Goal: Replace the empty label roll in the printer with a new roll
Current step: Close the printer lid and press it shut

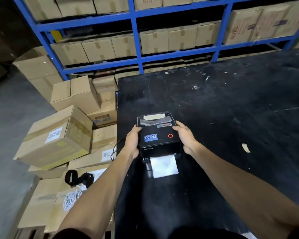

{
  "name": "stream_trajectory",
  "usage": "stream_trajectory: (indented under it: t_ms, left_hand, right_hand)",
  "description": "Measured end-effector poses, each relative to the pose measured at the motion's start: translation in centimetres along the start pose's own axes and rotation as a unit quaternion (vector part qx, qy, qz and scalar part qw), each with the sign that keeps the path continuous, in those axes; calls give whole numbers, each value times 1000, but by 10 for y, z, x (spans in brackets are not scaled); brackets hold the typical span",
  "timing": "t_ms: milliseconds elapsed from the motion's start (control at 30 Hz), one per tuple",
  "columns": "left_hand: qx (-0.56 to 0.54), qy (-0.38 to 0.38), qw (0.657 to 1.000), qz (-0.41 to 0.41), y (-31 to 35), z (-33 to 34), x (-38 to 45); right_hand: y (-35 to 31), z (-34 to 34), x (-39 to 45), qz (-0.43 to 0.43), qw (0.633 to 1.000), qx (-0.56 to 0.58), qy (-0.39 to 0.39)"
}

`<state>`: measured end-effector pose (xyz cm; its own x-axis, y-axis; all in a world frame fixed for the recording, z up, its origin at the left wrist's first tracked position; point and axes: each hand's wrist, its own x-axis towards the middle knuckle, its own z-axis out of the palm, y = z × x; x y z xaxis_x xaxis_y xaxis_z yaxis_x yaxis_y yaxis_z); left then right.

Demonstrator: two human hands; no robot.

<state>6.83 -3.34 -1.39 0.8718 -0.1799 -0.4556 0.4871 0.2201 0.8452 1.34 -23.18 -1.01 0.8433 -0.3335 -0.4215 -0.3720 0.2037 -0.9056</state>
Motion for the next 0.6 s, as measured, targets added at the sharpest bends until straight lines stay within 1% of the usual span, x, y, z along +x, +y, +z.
stream_trajectory:
  t_ms: [100, 200, 300, 400, 467, 600]
  left_hand:
    - [34, -11, 999, 15, -11, -3, -4]
    - [60, 7, 998, 21, -20, -9, -7]
    - [118, 10, 992, 37, -29, -15, -16]
    - [164, 4, 985, 57, -42, -20, -24]
    - [183, 1, 981, 67, -49, -23, -28]
    - [206, -2, 974, 97, -57, -24, -32]
  right_hand:
    - [9, 0, -11, -12, 999, -28, 13]
    - [11, -3, -16, -36, 995, -94, 27]
    - [19, -3, -19, -57, 985, -163, 21]
    - [29, -8, -23, -39, 968, -248, 18]
    - [33, -11, -26, -32, 965, -261, 10]
    - [35, -12, -30, -16, 973, -232, 1]
